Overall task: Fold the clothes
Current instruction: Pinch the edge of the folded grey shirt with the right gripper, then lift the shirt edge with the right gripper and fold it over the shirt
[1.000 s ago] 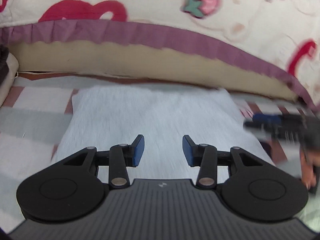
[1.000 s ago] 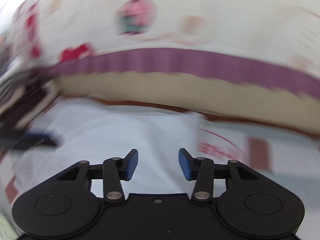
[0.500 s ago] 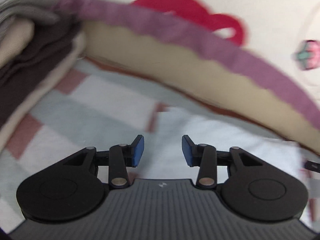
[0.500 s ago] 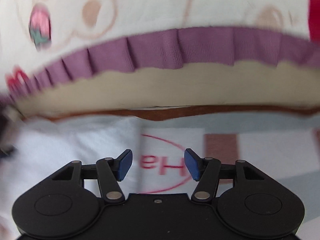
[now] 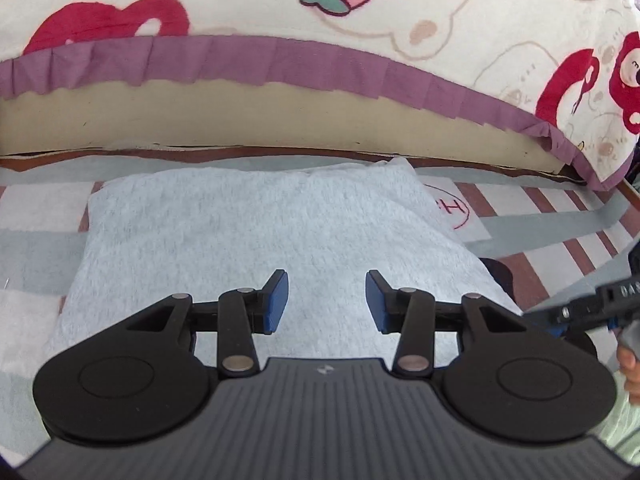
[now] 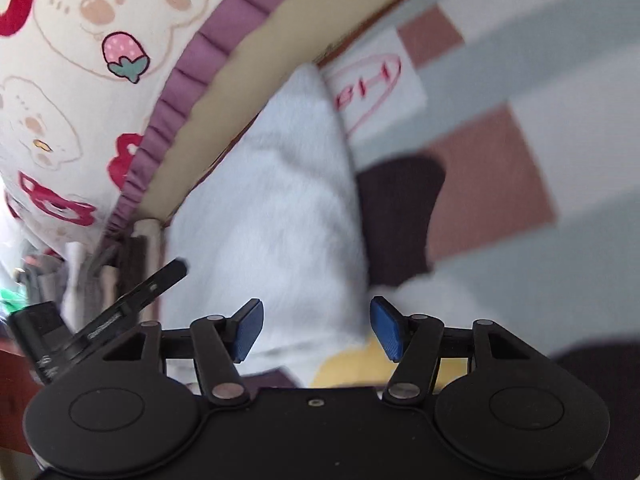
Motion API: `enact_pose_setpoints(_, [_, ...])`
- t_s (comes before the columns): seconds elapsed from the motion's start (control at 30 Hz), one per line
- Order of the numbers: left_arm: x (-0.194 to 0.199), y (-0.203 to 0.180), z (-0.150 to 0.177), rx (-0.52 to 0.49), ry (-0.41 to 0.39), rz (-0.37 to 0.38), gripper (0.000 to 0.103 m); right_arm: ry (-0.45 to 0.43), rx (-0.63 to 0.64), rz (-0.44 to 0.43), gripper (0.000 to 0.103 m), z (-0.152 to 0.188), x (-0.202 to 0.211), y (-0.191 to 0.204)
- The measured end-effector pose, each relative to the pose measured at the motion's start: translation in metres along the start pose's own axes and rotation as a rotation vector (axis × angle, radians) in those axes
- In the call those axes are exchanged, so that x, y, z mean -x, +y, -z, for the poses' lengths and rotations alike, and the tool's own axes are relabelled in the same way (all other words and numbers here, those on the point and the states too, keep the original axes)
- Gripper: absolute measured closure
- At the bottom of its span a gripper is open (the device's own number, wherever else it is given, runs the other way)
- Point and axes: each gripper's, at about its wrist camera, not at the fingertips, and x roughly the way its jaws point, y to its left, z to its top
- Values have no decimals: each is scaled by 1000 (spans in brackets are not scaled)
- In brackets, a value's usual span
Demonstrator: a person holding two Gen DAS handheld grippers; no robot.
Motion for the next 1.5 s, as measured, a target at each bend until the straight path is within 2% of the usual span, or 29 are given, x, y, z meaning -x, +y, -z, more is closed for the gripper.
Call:
enact_pose_setpoints(0.1, [2, 6, 0, 39, 18, 9, 61, -20, -43, -52, 33, -8, -15, 3])
enact_pose_setpoints(0.23, [-3, 9, 2, 69, 38, 21, 61, -54, -30, -63, 33, -31, -41, 20])
enact_pose_setpoints(0.27, [-4, 9, 3, 68, 43, 22, 61, -68, -30, -61, 42, -35, -45, 23])
enact_pose_setpoints(0.3, [-4, 10, 5, 63, 47, 18, 61, -81, -26, -56, 73, -38, -49, 26])
enact_pose_setpoints(0.33, [-4, 11, 7, 44, 48, -12, 61, -94, -2, -42, 91, -38, -48, 30])
enact_pose_setpoints(0.4, [0, 15, 9, 3, 33, -115, 61, -137, 74, -50, 93, -36, -41, 41])
enact_pose_setpoints(0.43, [1, 20, 10, 7, 20, -143, 61, -167, 102, -57, 93, -33, -32, 47])
enact_pose_setpoints(0.47, [2, 24, 9, 38, 20, -127, 63, -197, 130, -65, 94, -29, -23, 53])
enact_pose_setpoints(0.57, [1, 27, 9, 152, 28, 45, 63, -260, 181, -71, 94, -21, 3, 70])
enact_pose_setpoints(0.6, [2, 20, 9, 148, 19, 83, 64, -276, 201, -73, 94, -17, 11, 77])
enact_pose_setpoints(0.73, [1, -22, 20, -28, 84, 129, 64, -288, 231, -27, 94, -7, 36, 87])
enact_pose_setpoints(0.8, [0, -37, 26, -63, 117, 160, 64, -278, 219, 28, 94, -1, 44, 78])
enact_pose_setpoints(0.9, [-3, -46, 29, -14, 145, 236, 64, -314, 161, 38, 94, 13, 63, 59])
enact_pose_setpoints(1.0, [-6, -56, 34, -12, 210, 350, 62, -354, 100, 56, 94, 43, 94, 43])
enact_pose_setpoints(1.07, [-7, -59, 34, -7, 234, 378, 62, -346, 104, 122, 94, 57, 104, 33])
enact_pose_setpoints(1.17, [-12, -49, 26, 32, 236, 328, 62, -336, 95, 178, 94, 61, 103, 22])
enact_pose_setpoints(1.3, [-20, -27, 21, 85, 247, 242, 62, -334, 241, 212, 94, 60, 93, 48])
enact_pose_setpoints(1.37, [-21, -16, 19, 157, 265, 256, 62, -342, 311, 210, 94, 57, 87, 64])
enact_pose_setpoints(1.5, [-11, 8, 20, 265, 292, 294, 61, -325, 489, 133, 94, 52, 69, 108])
